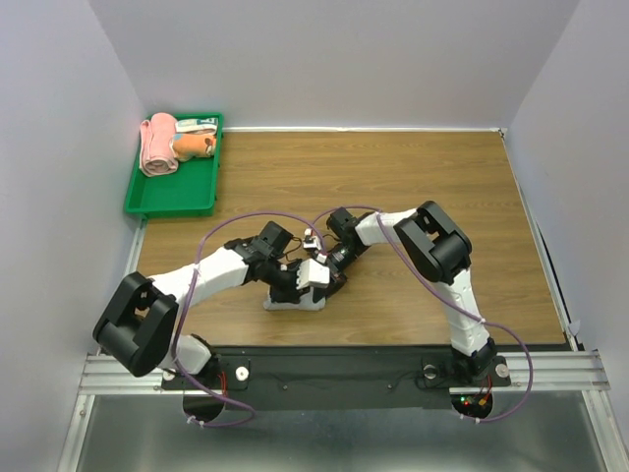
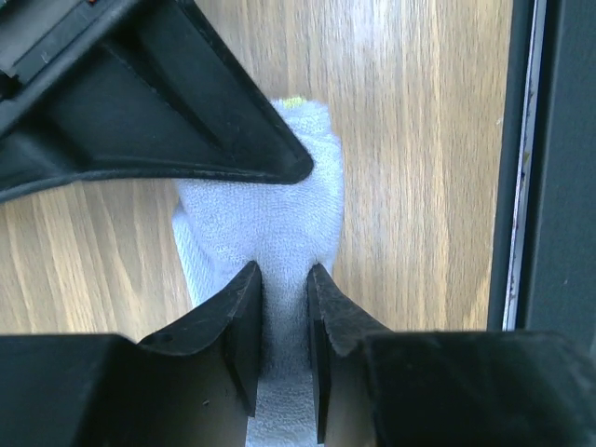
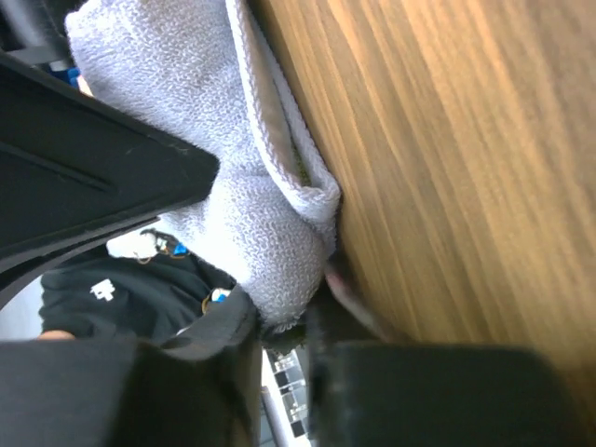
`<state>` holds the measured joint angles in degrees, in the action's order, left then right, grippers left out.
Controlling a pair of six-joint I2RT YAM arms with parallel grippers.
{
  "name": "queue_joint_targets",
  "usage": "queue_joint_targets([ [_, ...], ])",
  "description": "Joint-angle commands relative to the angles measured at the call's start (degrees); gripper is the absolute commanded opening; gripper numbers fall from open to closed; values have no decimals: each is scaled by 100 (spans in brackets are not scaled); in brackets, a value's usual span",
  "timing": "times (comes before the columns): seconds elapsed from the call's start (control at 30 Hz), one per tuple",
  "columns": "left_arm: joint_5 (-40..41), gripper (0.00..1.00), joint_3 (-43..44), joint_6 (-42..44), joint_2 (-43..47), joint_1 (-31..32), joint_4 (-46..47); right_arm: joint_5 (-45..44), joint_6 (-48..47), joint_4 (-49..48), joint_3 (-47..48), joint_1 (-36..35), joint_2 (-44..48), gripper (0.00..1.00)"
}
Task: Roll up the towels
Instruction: Roll the towel, then place the rolled towel into the container
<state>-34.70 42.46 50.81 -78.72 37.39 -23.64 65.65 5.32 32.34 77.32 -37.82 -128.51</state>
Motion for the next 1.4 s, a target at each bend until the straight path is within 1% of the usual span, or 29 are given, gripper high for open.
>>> queue_joint_targets([
  [0.0, 24, 30, 175, -229, -12, -47, -88, -993, 65, -395, -42, 56, -447, 1],
  [0.07, 252, 44, 105, -185, 224, -3, -36, -931, 92, -404, -50, 56, -526, 1],
  [0.1, 566, 60, 53, -55, 347, 23, -1, -853, 101, -395, -59, 56, -544, 1],
  [0.13, 743, 68, -17, 16, 488, 171, 52, -817, 109, -395, -50, 47, -561, 1],
  [0.17, 963, 75, -227, 69, 846, 268, 131, -773, 118, -377, -50, 56, -587, 1],
  [0.2, 1356, 80, -342, 131, 1041, 426, 175, -660, 136, -386, -50, 64, -605, 1],
  [0.23, 1534, 84, -587, 262, 1417, 749, 245, -606, 179, -386, -42, 65, -614, 1],
  [0.27, 1745, 95, -720, 280, 1612, 979, 315, -545, 188, -377, -41, 65, -675, 1],
  [0.3, 2165, 99, -861, 272, 1788, 1181, 490, -440, 206, -377, -33, 65, -702, 1],
  [0.33, 2378, 99, -984, 272, 2068, 1383, 561, -395, 232, -377, -24, 73, -719, 1],
  [0.37, 2545, 99, -1211, 272, 2167, 1760, 649, -343, 241, -377, -15, 65, -763, 1],
  [0.4, 2904, 99, -1318, 237, 2229, 1903, 859, -220, 241, -369, -6, 73, -798, 1],
  [0.47, 3257, 99, -1546, 176, 2264, 2254, 1097, -97, 285, -360, 20, 73, -842, 1],
  [0.5, 3624, 99, -1608, 167, 2203, 2334, 1385, 8, 303, -368, 20, 65, -895, 1],
  [0.6, 3952, 98, -1749, 350, 2063, 2448, 1686, 202, 320, -360, 20, 73, -992, 1],
  [0.63, 4014, 97, -1811, 421, 1923, 2484, 1861, 246, 346, -351, 29, 73, -1027, 1],
  [0.67, 4119, 93, -1820, 447, 1835, 2510, 1941, 343, 338, -351, 38, 82, -1053, 1],
  [0.73, 4164, 88, -1829, 518, 1581, 2519, 2134, 440, 382, -351, 46, 73, -1124, 1],
  [0.77, 4182, 83, -1820, 518, 1492, 2519, 2188, 475, 382, -342, 46, 73, -1133, 1],
  [0.83, 4269, 80, -1837, 518, 1247, 2519, 2328, 580, 391, -333, 29, 73, -1167, 1],
  [1.03, 4358, 64, -1943, 457, 587, 2519, 2881, 826, 452, -325, -6, 65, -1264, 0],
  [1.07, 4340, 57, -1952, 422, 525, 2519, 2917, 853, 452, -333, -6, 65, -1264, 1],
  [1.13, 4349, 51, -1925, 360, 410, 2519, 3005, 871, 452, -325, -15, 56, -1229, 0],
  [1.2, 4305, 37, -1864, 299, 305, 2519, 2953, 862, 426, -316, -41, 47, -1151, 1],
  [1.23, 4287, 27, -1777, 246, 278, 2510, 2883, 853, 417, -324, -41, 47, -1124, 1],
  [1.27, 4226, 7, -1698, 193, 287, 2493, 2752, 801, 408, -316, -33, 56, -1080, 1],
  [1.3, 4034, 3, -1636, 106, 313, 2449, 2611, 766, 391, -298, -33, 91, -1036, 9],
  [1.33, 3928, 0, -1566, 61, 409, 2371, 2375, 661, 391, -298, -41, 134, -888, 34],
  [1.37, 3779, 0, -1417, 26, 479, 2300, 2103, 564, 365, -289, -41, 187, -800, 47],
])
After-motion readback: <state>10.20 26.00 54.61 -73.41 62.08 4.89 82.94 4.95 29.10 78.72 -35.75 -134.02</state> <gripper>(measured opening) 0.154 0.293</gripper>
